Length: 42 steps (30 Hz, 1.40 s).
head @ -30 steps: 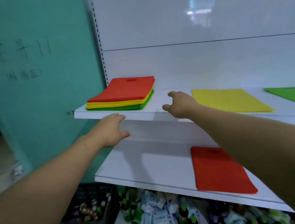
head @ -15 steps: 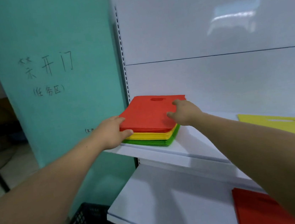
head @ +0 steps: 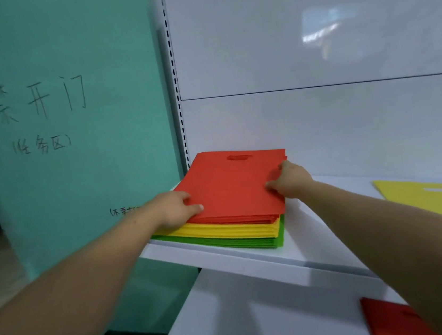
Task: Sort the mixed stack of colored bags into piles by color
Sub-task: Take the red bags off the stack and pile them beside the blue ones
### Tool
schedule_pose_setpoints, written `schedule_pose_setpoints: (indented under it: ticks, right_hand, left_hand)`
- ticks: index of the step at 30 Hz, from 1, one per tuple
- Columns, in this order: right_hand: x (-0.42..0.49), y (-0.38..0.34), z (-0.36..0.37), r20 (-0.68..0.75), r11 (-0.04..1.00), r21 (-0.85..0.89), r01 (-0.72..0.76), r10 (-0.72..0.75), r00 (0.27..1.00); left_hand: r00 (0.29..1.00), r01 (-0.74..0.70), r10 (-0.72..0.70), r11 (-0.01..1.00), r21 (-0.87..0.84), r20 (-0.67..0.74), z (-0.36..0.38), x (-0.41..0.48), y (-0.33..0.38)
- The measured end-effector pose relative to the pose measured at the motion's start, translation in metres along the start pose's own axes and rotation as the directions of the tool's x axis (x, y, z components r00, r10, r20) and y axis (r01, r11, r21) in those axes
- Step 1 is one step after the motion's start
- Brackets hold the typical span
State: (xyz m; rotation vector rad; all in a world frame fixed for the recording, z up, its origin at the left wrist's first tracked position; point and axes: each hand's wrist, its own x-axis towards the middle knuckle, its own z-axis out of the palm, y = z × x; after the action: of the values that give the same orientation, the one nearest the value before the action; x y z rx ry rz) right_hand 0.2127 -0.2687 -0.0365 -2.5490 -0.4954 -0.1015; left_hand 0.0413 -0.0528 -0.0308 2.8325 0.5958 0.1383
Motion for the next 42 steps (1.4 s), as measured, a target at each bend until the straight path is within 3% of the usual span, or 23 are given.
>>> schedule_pose_setpoints:
  ticks: [9,13,16,21,25,28,31,37,42]
  right_hand:
    - [-0.017,-0.019,-0.005,-0.233,0.989,0.135,0.053,-0.021,0.972]
    - [-0.034,-0.026,-0.019,-0.414,0.96,0.222,0.172,-0.066,0.908]
    - [-0.047,-0.027,-0.033,-0.519,0.925,0.299,0.234,-0.048,0.854]
    - [-0.072,-0.021,-0.059,-0.605,0.889,0.406,0.209,0.09,0.791]
    - [-0.098,-0.003,-0.078,-0.643,0.885,0.437,0.157,0.185,0.743]
    - [-0.123,0.016,-0.091,-0.679,0.912,0.398,0.098,0.221,0.7]
    - [-0.151,0.04,-0.105,-0.707,0.941,0.337,0.034,0.23,0.669]
    - [-0.218,0.106,-0.146,-0.693,0.971,0.189,-0.148,0.239,0.68]
    - [-0.293,0.182,-0.185,-0.684,0.94,0.141,-0.311,0.319,0.656]
  left_hand:
    - [0.994,-0.058,0.059,0.998,-0.017,0.092,-0.004,0.016,-0.008]
    - [0.987,-0.084,0.089,0.996,-0.042,0.134,-0.008,0.018,-0.009]
    - [0.981,-0.139,0.159,0.975,-0.171,0.109,-0.011,0.016,-0.002]
    - [0.975,-0.219,0.201,0.764,-0.607,-0.099,-0.015,0.015,0.018]
    - [0.981,-0.171,0.179,0.614,-0.771,-0.075,-0.011,0.018,0.038]
    - [0.967,-0.183,0.255,0.613,-0.768,-0.027,-0.003,0.01,0.058]
    - [0.935,-0.302,0.344,0.64,-0.707,-0.087,0.006,-0.005,0.086]
    - [0.821,-0.548,0.542,0.658,-0.516,-0.18,0.021,-0.056,0.163]
    - [0.756,-0.614,0.637,0.614,-0.495,-0.148,0.054,-0.118,0.243]
